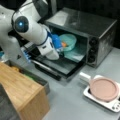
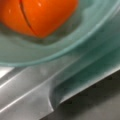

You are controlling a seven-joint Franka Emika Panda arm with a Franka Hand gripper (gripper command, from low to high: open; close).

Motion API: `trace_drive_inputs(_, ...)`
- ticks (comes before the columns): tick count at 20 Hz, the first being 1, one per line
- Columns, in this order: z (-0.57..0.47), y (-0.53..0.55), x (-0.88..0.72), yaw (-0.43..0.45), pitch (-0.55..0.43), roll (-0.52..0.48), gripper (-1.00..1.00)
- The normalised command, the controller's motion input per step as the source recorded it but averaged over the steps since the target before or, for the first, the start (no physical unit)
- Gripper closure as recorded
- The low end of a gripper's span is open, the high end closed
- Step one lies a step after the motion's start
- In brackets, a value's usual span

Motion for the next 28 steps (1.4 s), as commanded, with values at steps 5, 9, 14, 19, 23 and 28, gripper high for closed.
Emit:
trace_drive_inputs(5,0.1,0.24,0.21,-0.282,0.209,-0.045,-1.0)
trace_drive_inputs(9,0.08,0.25,0.17,-0.261,0.129,-0.017,-1.0)
trace_drive_inputs(14,0.05,0.14,0.12,-0.201,0.072,0.028,-1.0)
trace_drive_inputs(19,-0.02,0.07,0.09,-0.158,0.045,0.041,-1.0)
trace_drive_inputs(23,-0.09,0.05,0.07,-0.089,0.01,0.067,-1.0)
trace_drive_inputs(28,-0.14,0.05,0.05,-0.057,-0.033,0.104,-1.0)
